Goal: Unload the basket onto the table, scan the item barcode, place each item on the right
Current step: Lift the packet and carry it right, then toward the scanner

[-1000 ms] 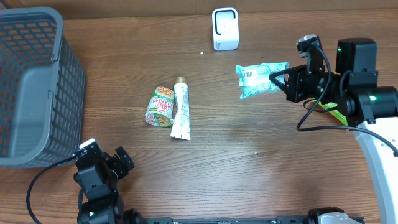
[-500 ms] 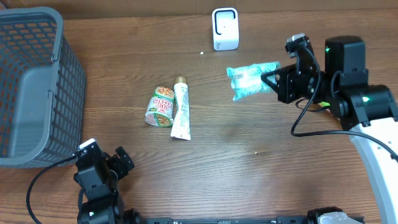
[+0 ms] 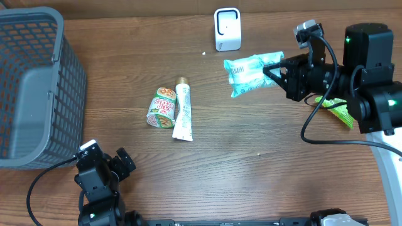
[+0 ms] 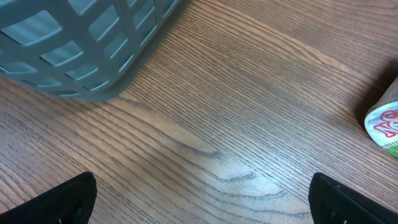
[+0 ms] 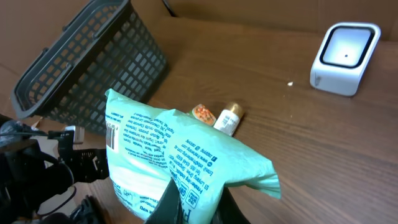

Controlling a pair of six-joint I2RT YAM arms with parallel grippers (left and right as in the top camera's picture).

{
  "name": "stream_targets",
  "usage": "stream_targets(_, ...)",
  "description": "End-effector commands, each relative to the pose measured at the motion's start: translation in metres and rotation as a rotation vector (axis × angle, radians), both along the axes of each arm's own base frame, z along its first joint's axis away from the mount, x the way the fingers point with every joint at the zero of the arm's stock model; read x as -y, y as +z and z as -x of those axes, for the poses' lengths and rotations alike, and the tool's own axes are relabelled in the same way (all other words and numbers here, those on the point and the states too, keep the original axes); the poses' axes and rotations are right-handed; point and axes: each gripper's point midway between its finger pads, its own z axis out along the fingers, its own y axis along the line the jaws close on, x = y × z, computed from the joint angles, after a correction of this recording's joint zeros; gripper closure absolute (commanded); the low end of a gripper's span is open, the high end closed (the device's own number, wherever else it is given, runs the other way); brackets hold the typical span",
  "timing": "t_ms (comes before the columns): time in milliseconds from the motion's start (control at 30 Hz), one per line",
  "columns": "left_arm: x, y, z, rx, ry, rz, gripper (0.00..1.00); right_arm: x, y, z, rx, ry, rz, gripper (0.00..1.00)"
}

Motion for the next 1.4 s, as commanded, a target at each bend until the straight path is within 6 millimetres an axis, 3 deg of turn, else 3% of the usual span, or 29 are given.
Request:
stream_targets(0,0.001,0.008,-0.004,0.026,-0.004,0.001,0.00,-0.001,0.020,0.010,0.045,0.016,-0.018,0.96)
stream_targets(233,0.001,0.008,-0.004,0.026,-0.004,0.001,0.00,-0.002,0.020,0.011,0.003,-0.002,-0.049,0.96)
stream_targets(467,0.001,0.008,-0.004,0.026,-0.004,0.001,0.00,-0.001,0.042,0.017,-0.027,0.029,-0.170,0.96)
stream_targets(833,0.001,0.008,-0.004,0.026,-0.004,0.002,0.01,0.011,0.028,0.023,-0.062,0.027,-0.137,0.96)
stream_targets(1033,0.001,0.008,-0.004,0.026,-0.004,0.001,0.00,0.029,0.011,0.003,-0.057,-0.104,-0.025,0.96)
stream_targets(1200,0.001,0.009,-0.004,0.026,-0.004,0.001,0.00,0.048,-0.019,-0.023,-0.079,-0.238,0.120,0.96)
stream_targets(1367,0.001,0.009,-0.004,0.026,-0.004,0.002,0.00,0.064,-0.051,-0.063,-0.130,-0.413,0.205,0.96)
